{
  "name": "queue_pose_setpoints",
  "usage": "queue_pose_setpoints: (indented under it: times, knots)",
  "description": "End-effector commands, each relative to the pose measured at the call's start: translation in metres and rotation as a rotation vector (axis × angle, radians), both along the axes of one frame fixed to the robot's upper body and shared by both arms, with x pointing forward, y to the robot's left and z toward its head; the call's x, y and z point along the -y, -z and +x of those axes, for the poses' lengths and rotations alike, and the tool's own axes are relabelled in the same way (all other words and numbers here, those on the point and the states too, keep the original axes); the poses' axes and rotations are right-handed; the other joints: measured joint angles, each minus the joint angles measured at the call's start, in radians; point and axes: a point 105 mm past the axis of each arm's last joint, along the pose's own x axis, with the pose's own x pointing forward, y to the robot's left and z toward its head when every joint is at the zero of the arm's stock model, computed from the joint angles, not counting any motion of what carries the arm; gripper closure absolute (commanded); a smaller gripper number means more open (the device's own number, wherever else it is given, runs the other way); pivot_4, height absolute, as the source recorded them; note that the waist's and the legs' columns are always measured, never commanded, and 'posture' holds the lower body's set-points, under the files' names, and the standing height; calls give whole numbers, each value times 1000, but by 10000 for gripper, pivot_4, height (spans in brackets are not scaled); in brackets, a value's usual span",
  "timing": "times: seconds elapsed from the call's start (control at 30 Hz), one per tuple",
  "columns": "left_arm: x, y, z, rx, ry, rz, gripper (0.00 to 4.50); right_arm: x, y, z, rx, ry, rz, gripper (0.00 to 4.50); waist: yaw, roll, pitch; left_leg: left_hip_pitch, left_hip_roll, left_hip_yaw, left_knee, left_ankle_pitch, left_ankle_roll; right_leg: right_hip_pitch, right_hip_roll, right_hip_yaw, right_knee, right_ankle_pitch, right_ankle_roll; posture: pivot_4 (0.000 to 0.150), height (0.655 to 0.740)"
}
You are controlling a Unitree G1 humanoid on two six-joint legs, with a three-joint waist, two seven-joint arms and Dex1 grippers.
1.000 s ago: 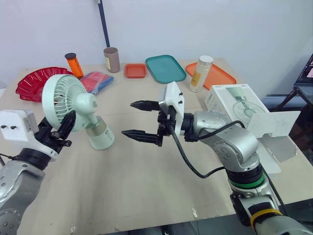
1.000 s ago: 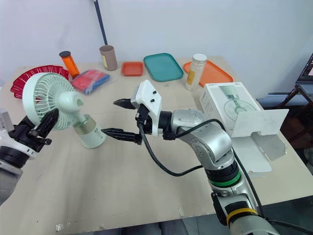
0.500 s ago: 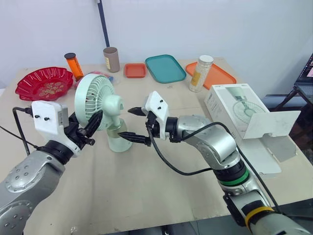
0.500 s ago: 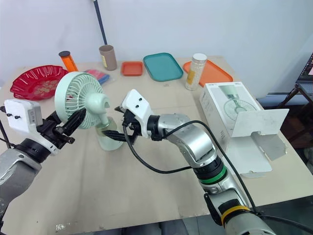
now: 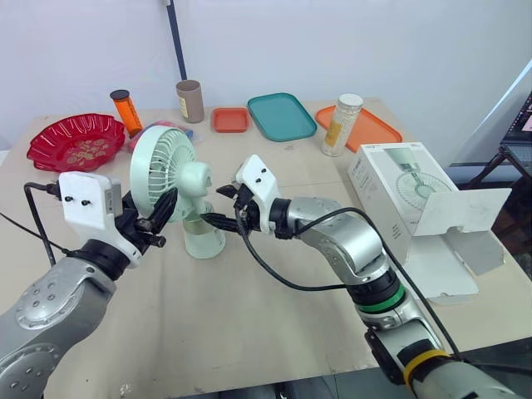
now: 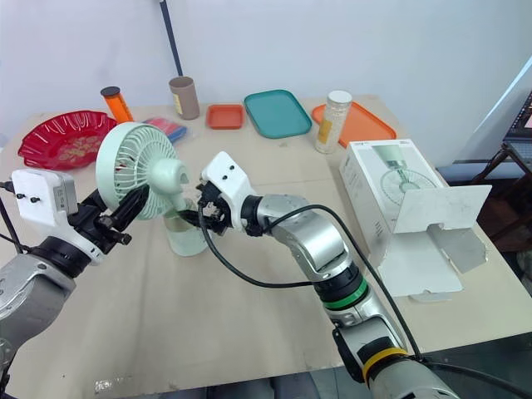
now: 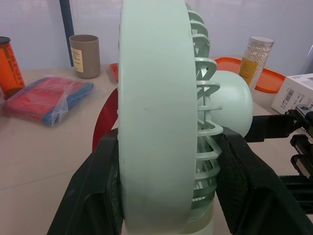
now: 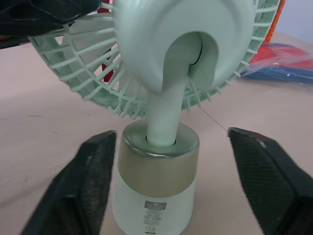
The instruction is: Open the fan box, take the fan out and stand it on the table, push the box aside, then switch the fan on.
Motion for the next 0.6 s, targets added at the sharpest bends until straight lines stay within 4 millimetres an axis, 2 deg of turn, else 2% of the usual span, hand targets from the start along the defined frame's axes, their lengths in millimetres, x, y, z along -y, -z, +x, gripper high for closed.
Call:
queue_pose_setpoints:
  times: [0.03,0.6]
  knots:
    - [6,-13,-7,76,20,-11,25611,-11,-14,-4,44,-30,31,14474,0,0,0,0,0,0,0,0,0,0,0,0,0,0,0,1500,7400]
    - [9,-12,-7,74,28,-11,25611,-21,-12,0,41,-35,47,14474,0,0,0,0,0,0,0,0,0,0,0,0,0,0,0,1500,7400]
